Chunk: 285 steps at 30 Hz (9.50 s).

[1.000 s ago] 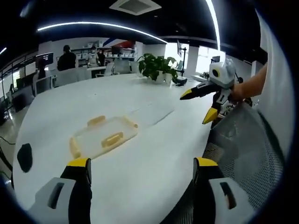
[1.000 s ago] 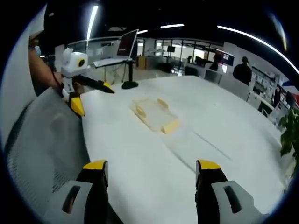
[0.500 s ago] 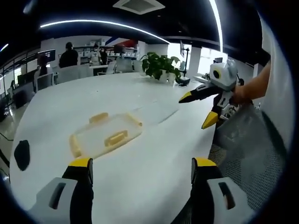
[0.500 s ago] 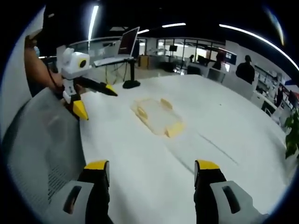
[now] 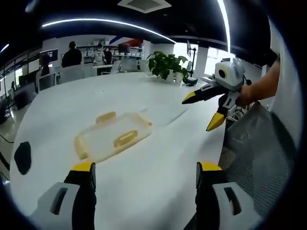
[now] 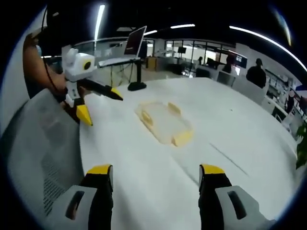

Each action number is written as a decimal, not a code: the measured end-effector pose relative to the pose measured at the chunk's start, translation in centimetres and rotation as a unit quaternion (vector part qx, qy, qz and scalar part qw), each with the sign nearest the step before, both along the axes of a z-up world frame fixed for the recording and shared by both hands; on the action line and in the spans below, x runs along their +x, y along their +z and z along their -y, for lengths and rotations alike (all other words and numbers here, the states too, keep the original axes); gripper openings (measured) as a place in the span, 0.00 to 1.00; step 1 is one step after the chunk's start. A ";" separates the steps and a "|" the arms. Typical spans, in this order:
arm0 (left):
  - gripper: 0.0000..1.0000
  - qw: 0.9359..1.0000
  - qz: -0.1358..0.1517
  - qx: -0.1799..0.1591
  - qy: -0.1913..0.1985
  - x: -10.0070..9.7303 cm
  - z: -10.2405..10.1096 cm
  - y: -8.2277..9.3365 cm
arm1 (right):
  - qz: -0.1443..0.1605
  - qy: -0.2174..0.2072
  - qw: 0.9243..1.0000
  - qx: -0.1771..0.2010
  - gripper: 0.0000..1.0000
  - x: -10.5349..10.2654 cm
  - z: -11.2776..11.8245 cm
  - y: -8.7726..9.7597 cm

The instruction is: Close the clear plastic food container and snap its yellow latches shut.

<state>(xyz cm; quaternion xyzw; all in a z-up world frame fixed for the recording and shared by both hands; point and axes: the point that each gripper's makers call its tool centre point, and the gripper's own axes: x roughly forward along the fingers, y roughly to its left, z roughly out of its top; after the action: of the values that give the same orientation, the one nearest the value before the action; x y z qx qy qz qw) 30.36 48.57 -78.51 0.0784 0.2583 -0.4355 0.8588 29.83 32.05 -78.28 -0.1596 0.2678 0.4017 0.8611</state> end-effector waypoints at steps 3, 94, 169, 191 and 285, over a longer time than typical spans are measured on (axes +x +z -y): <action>0.86 1.000 -0.002 0.000 0.005 0.0 -0.3 0.0 | -0.004 0.004 1.000 -0.002 0.72 -0.1 -0.2 -0.3; 0.73 0.976 0.035 0.155 -0.150 9.6 -2.6 -1.9 | 0.000 0.167 0.982 -0.091 0.65 9.6 -3.3 -0.5; 0.48 0.895 0.013 0.262 -0.360 13.0 -3.0 -4.7 | -0.109 0.263 0.937 -0.202 0.45 11.7 -4.0 -5.7; 0.39 0.886 0.004 0.286 -0.365 12.9 -3.3 -4.8 | -0.125 0.275 0.924 -0.235 0.41 11.6 -4.2 -5.9; 0.39 0.893 0.051 0.271 -0.355 11.6 3.6 4.8 | -0.103 0.247 0.935 -0.231 0.39 10.1 2.7 3.8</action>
<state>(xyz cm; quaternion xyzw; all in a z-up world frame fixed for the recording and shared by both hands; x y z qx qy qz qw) 41.97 45.00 -73.71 0.4167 0.2775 -0.6201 0.6040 39.94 29.31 -74.45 -0.3732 0.3927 0.5427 0.6418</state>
